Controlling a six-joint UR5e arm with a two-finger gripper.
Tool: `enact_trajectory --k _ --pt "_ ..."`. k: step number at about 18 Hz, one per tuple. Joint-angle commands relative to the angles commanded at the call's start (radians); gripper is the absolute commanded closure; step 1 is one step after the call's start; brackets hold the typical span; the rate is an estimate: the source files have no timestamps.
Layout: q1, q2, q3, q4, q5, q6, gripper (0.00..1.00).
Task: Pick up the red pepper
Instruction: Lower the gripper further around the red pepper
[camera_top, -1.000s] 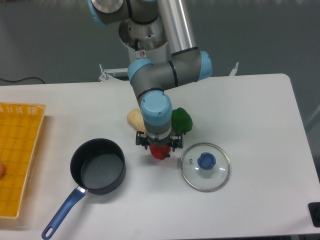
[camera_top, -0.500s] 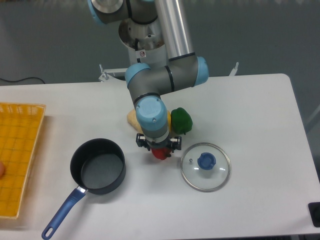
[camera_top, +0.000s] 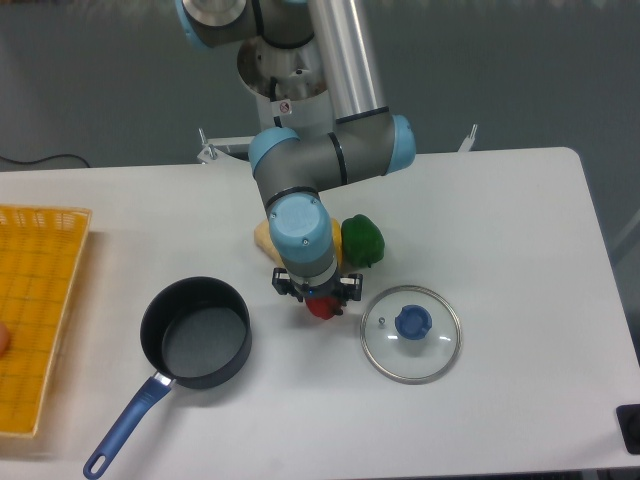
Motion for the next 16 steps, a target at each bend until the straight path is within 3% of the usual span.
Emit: enact_trajectory --k 6,12,16 --pt "-0.005 0.009 0.02 0.0 -0.003 -0.006 0.45" --pt "-0.014 0.015 0.023 0.0 -0.003 -0.006 0.6" --pt "-0.014 0.017 0.023 0.0 -0.003 -0.008 0.62"
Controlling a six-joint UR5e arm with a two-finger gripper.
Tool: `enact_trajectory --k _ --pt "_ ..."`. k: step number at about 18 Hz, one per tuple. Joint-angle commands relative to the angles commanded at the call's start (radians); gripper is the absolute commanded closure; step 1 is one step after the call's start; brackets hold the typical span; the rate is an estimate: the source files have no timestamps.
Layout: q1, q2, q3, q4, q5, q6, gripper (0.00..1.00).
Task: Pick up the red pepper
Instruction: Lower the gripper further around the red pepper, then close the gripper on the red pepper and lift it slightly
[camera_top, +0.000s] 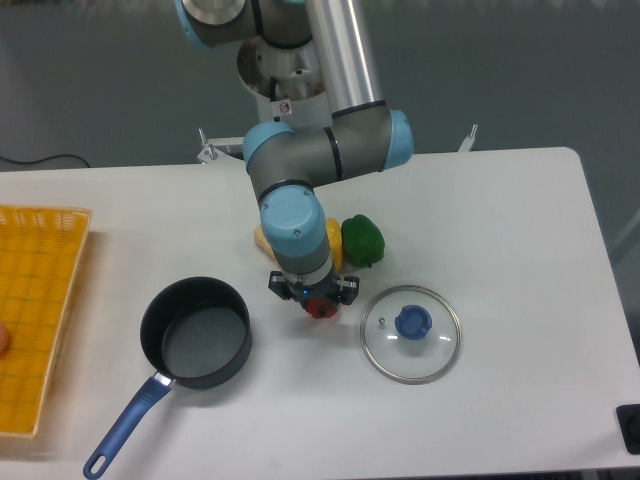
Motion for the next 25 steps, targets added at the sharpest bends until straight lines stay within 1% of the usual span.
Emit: enact_trajectory --k 4,11,14,16,20,21,23,25 --pt "0.0 0.002 0.005 0.0 -0.002 0.003 0.62" --pt "0.0 0.02 0.058 -0.009 -0.012 0.012 0.62" --pt "0.0 0.034 0.083 -0.015 -0.043 0.026 0.62" --pt "0.0 0.049 0.09 -0.017 -0.06 0.047 0.62" --pt "-0.006 0.052 0.109 -0.028 -0.066 0.067 0.62" --pt "-0.012 0.057 0.124 -0.061 -0.066 0.067 0.62" --pt "-0.023 0.072 0.162 -0.147 -0.066 0.067 0.62" --pt "-0.023 0.074 0.189 -0.192 -0.069 0.069 0.62"
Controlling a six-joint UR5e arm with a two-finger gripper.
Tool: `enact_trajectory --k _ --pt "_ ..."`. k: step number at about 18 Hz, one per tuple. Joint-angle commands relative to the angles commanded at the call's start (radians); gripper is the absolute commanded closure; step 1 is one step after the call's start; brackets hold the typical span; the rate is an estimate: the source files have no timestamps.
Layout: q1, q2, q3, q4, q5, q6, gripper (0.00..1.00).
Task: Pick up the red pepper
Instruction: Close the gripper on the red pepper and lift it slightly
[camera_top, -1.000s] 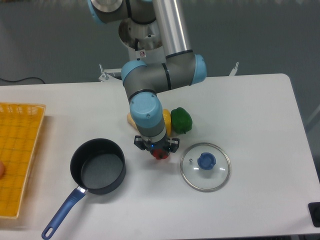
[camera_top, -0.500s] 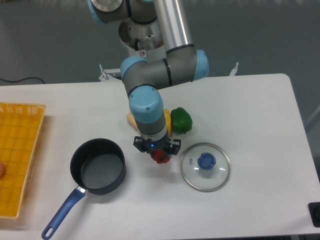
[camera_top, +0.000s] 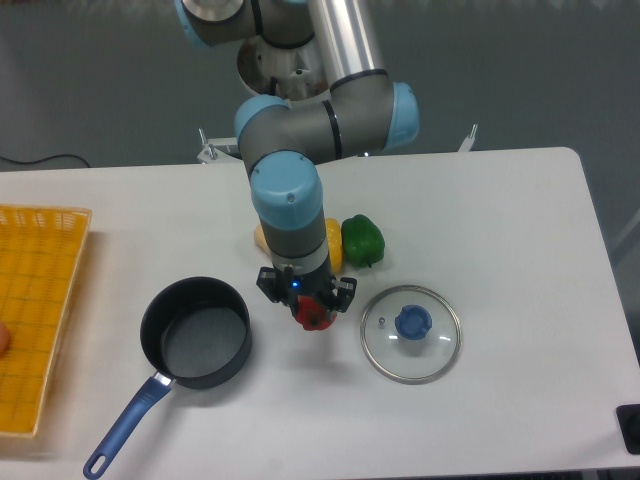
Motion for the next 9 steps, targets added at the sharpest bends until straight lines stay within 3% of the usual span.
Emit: enact_trajectory --k 5,9 --pt "0.008 0.023 0.009 -0.054 -0.023 0.051 0.62" --pt "0.012 0.029 0.009 -0.058 -0.028 0.064 0.62"
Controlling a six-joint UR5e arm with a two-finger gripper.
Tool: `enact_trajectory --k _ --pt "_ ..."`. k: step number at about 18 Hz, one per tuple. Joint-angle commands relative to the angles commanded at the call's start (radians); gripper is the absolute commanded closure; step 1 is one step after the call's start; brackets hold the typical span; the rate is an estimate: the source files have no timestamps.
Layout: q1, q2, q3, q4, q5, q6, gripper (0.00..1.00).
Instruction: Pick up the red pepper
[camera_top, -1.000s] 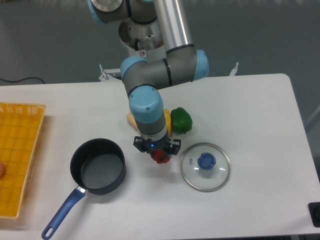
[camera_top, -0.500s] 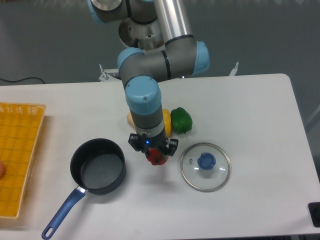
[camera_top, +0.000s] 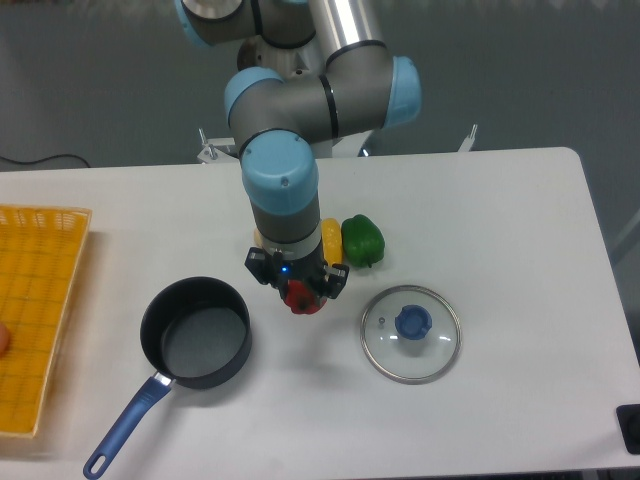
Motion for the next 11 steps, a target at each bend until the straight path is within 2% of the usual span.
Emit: enact_trajectory --k 8,11 --pt "0.002 -0.003 0.0 -0.005 -0.011 0.008 0.62" --pt "0.005 -0.002 0.002 -0.026 -0.009 0.049 0.62"
